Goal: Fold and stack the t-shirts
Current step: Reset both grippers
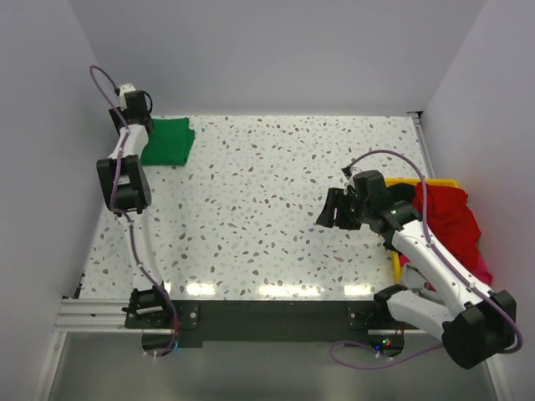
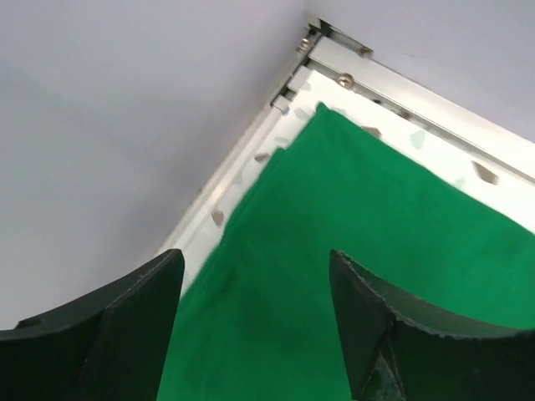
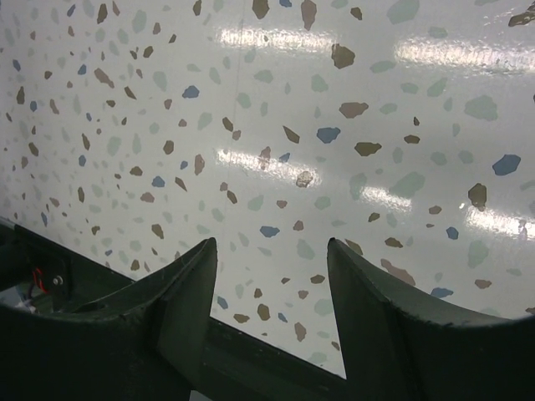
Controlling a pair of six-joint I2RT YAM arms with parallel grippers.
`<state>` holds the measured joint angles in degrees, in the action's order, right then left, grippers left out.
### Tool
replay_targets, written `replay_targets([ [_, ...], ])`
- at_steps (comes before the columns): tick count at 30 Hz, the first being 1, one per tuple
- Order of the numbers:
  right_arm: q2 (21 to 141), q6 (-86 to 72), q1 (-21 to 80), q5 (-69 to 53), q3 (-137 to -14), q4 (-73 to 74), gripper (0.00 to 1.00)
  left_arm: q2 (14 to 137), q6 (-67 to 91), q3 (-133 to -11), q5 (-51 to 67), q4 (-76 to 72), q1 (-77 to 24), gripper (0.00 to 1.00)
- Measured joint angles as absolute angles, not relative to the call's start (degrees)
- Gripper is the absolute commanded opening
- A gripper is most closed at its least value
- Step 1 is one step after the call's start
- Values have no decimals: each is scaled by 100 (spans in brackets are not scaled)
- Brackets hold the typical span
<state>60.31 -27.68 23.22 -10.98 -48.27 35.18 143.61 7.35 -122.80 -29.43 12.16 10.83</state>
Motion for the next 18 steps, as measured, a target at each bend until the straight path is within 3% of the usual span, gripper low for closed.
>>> replay_targets([
  [10,6034,-2740,2322,-816,-4967,3669,60,11093,2257,-9594,-1726,1125,663,77],
  [18,5714,-2685,2320,-327,-5183,3968,61,8600,2904,-6862,-1446,668,-1313,76],
])
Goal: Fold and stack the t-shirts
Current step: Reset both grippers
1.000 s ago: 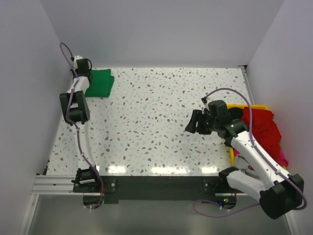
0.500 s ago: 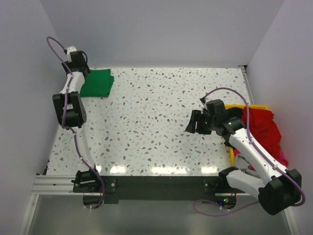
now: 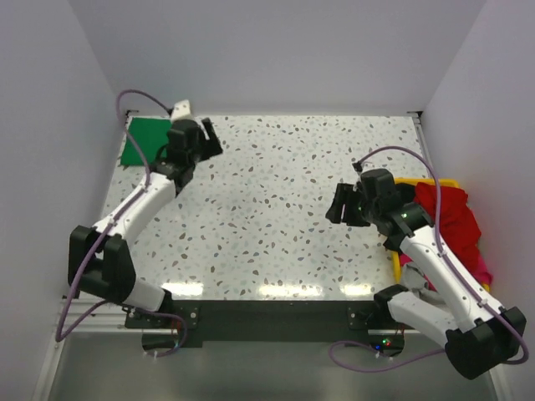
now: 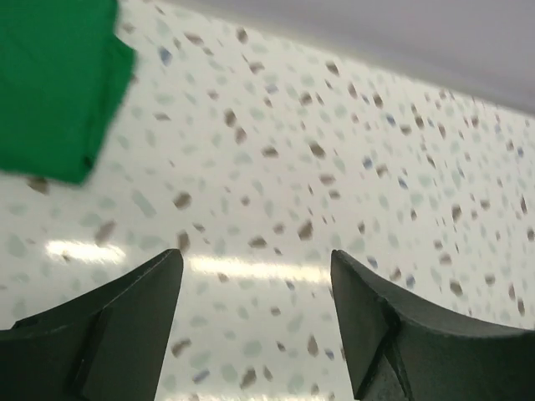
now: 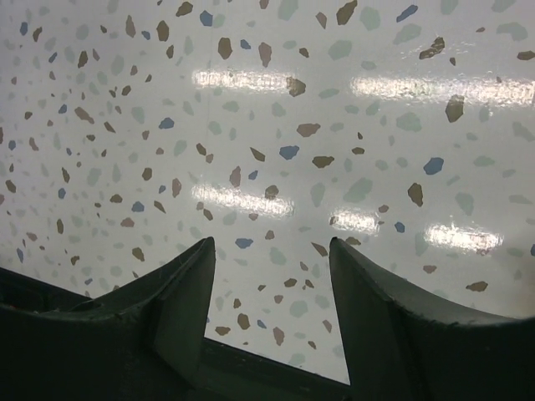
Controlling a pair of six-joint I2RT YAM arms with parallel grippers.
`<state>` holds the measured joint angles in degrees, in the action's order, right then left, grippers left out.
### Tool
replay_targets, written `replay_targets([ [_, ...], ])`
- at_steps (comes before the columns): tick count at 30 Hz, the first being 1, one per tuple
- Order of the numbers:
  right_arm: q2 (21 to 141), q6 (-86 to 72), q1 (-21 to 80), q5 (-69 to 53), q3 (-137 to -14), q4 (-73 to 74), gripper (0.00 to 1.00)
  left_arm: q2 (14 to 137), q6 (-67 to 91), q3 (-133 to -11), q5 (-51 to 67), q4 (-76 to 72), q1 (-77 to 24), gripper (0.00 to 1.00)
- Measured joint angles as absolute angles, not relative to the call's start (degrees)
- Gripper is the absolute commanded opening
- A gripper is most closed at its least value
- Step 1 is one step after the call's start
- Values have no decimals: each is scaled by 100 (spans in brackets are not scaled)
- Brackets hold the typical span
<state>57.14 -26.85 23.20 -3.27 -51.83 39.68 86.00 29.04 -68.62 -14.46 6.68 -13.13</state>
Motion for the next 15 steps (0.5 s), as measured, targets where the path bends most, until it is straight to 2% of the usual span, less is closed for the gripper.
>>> replay_targets([
  [8,5063,-2679,2322,-134,-5098,4128,61,7319,3116,-5188,-1667,1081,-3640,76],
  [15,4860,-2685,2322,16,-4967,4171,60,6602,3065,-4956,-1708,1455,-4071,76],
])
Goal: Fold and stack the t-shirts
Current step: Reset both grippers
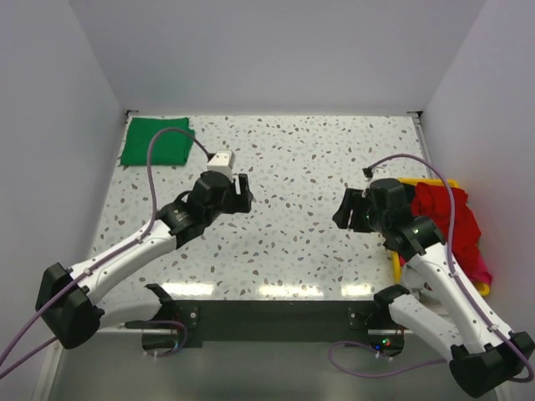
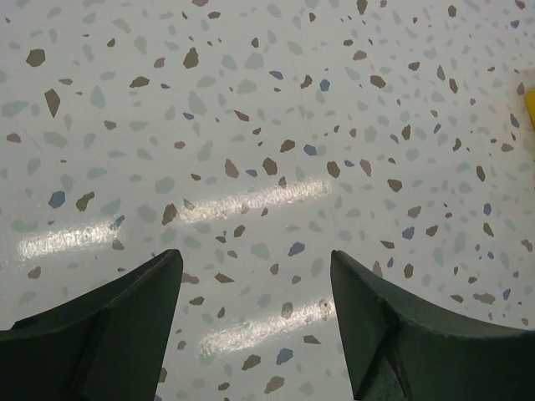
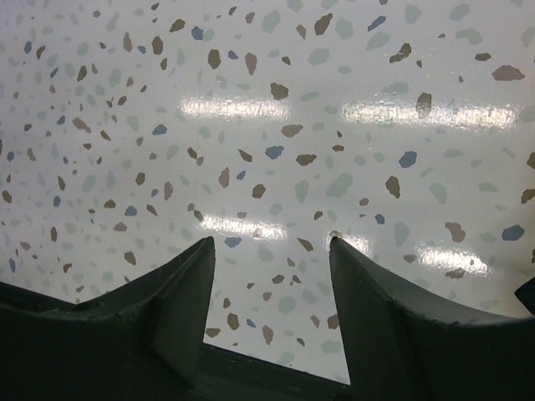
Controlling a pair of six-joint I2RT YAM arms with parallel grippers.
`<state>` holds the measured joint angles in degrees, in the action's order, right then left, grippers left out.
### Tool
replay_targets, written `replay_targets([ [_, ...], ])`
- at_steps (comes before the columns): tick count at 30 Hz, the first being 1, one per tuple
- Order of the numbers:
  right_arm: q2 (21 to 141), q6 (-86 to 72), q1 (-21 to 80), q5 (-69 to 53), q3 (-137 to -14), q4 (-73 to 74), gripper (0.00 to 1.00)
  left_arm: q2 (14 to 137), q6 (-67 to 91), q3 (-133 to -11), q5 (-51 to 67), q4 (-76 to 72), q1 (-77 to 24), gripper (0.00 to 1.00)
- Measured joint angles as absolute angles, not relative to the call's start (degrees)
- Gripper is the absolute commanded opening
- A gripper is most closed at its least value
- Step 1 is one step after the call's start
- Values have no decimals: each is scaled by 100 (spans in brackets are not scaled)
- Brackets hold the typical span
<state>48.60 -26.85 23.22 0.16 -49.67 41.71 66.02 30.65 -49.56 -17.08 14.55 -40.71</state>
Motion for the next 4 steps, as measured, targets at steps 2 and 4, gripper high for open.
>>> replay_targets([
  [2,4858,-2692,2322,75,-4936,4180,60,6591,2980,-4956,-1719,1605,-4152,76],
  [4,4860,-2692,2320,123,-4930,4182,60,6589,2880,-4956,-1717,1798,-4209,77],
])
